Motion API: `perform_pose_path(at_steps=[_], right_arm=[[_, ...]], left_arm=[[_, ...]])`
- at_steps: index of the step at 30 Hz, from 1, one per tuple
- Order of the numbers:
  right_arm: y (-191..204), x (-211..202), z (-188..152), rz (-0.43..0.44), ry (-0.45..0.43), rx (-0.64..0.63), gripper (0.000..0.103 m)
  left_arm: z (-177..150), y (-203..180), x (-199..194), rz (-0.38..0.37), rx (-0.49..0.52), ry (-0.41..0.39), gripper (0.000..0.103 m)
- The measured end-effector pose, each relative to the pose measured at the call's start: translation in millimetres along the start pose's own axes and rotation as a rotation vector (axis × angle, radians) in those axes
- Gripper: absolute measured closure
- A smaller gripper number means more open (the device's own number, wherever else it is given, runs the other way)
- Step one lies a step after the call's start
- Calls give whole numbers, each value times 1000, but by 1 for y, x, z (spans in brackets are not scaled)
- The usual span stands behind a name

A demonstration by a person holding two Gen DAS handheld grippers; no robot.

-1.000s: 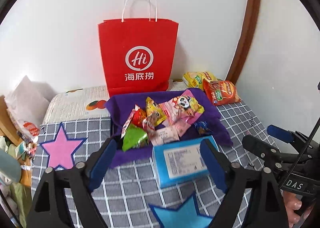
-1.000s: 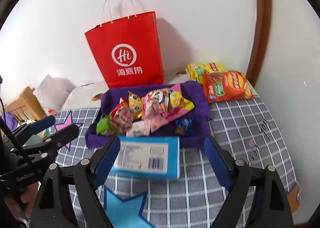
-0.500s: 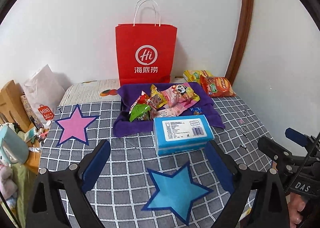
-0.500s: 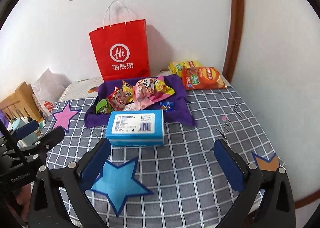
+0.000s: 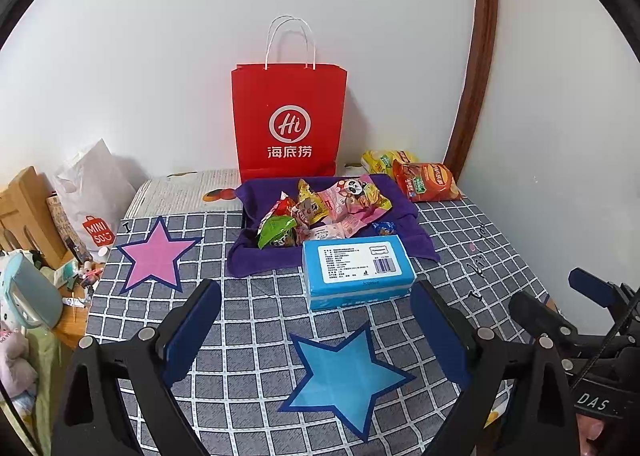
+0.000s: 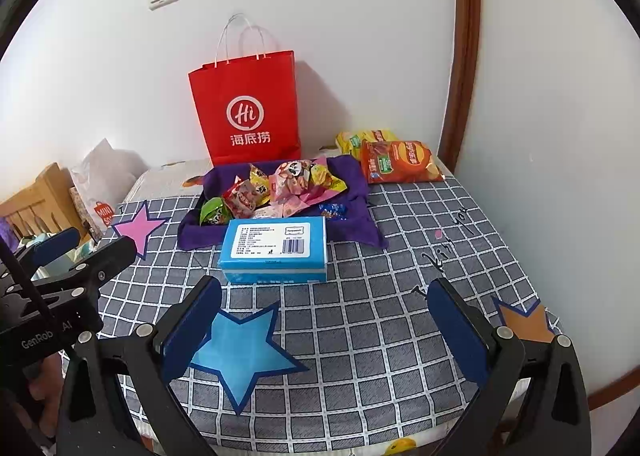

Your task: Organize snacks

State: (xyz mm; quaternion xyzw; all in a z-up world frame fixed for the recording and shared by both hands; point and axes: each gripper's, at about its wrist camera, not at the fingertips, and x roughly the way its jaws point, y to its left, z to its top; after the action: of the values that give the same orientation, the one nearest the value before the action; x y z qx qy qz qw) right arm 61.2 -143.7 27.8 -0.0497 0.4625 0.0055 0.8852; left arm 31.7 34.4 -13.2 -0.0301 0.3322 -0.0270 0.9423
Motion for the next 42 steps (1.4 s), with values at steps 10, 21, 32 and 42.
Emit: perform_pose_path(at_steps=[10, 21, 32, 42], right_arm=[[0, -4, -4, 15, -2, 15, 2], [-3, -5, -5, 19, -3, 19, 2], [-2, -7, -6, 23, -4, 20, 2], [-1, -6, -6, 24, -3, 22, 2]], left_arm=[[-1, -2, -3, -4, 5, 1, 7], [-2, -6, -2, -7, 8, 1, 7], [-3, -6, -2, -16, 7, 2, 7], [-4, -5, -2, -18, 2, 5, 7]])
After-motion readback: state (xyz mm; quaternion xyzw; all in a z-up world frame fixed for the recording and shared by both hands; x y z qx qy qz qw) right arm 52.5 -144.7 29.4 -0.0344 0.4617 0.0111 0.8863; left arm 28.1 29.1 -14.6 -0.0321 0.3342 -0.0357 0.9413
